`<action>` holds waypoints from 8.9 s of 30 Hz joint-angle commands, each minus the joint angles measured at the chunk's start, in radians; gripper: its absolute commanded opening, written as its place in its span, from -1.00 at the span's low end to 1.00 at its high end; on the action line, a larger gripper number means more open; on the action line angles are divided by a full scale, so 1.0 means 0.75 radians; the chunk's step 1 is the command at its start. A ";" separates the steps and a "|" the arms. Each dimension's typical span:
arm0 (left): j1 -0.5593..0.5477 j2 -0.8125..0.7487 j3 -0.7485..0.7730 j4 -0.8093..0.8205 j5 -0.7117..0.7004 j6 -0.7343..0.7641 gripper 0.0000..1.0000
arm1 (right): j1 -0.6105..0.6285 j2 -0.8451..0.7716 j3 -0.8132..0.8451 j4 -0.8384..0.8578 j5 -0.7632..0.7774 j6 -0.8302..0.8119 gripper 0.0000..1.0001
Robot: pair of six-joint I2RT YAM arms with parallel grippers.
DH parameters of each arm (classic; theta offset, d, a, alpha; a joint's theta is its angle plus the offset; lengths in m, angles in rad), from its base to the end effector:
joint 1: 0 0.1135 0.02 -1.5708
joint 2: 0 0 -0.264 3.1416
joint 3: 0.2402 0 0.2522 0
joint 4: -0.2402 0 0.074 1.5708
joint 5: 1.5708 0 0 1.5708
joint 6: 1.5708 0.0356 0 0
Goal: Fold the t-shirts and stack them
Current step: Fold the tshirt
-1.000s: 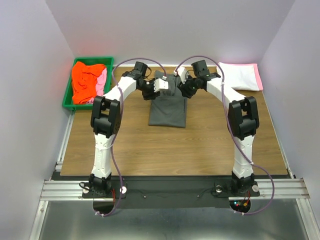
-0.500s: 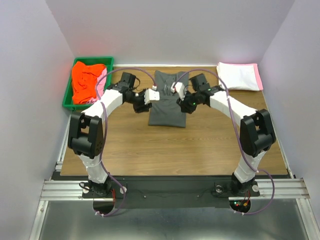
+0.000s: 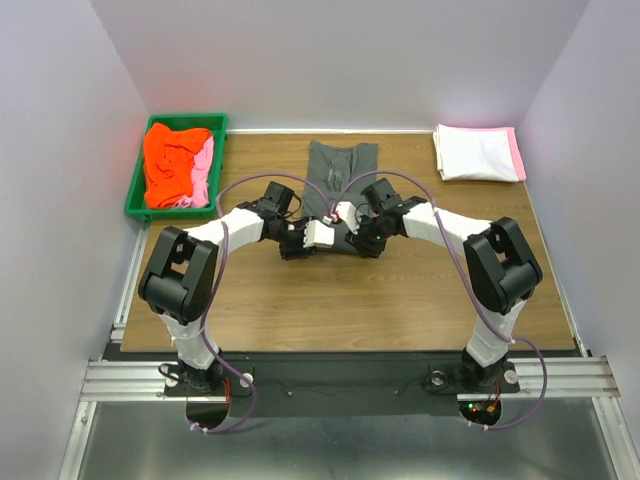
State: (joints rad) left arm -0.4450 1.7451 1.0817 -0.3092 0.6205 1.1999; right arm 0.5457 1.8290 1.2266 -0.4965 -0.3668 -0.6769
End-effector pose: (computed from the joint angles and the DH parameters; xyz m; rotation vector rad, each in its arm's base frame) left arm 0.3104 -0.1709 0.1848 1.8694 1.4205 -0.4308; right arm 0.3113 0.2040 0.1839 -1.5964 2.0746 0.4428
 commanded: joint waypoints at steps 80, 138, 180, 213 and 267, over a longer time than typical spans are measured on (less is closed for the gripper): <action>-0.094 -0.339 0.368 -1.079 0.294 0.231 -1.00 | 0.107 -0.455 0.203 -0.637 -0.149 -0.167 -0.99; -0.020 -0.065 0.329 -0.539 0.310 -0.372 0.06 | -0.106 0.414 0.851 -0.627 -0.695 0.475 -0.17; -0.272 -0.046 0.216 -0.326 0.087 -0.498 -0.83 | -0.102 0.644 0.539 -0.260 -0.746 0.778 -0.45; -0.182 0.044 0.380 -0.289 -0.052 -0.293 -1.00 | -0.102 0.697 0.618 -0.265 -0.742 0.798 -0.46; -0.147 0.042 0.282 -0.009 -0.118 -0.162 -0.69 | -0.169 0.770 0.827 -0.277 -0.624 0.827 -0.93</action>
State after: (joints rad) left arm -0.5606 1.7859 1.2888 -0.3641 0.5217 1.0657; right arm 0.4332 2.4153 1.7763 -0.7116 -1.0096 -0.0292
